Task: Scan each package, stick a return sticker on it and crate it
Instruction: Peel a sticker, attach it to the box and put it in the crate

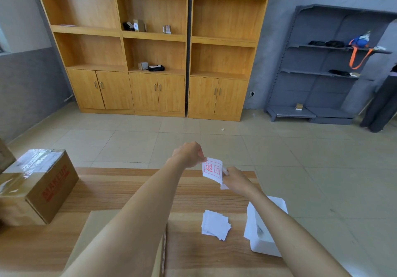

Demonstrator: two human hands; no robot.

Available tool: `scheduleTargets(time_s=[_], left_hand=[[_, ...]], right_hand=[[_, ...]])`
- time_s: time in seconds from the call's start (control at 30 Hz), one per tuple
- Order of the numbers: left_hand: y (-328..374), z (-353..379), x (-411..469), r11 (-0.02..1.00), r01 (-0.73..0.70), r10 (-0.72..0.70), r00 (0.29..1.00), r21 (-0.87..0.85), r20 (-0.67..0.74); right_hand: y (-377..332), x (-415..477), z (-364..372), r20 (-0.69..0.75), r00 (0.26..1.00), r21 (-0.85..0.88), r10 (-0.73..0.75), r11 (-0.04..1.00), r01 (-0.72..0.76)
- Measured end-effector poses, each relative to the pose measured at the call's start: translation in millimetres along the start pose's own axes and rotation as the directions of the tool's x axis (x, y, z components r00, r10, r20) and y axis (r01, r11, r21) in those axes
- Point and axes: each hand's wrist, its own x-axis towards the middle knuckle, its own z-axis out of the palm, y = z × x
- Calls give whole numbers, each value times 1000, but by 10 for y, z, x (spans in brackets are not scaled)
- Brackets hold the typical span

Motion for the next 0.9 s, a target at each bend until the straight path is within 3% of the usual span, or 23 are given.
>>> scheduleTargets(time_s=[0.5,0.9], left_hand=[[-11,10,34,996,74,-71,996,45,-56],[7,14,7,991,99,-91,992,94,-89]], right_hand=[[112,31,-24,-42,998,91,42,995,-38],[164,-5,-24,8,999,154,54,987,-54]])
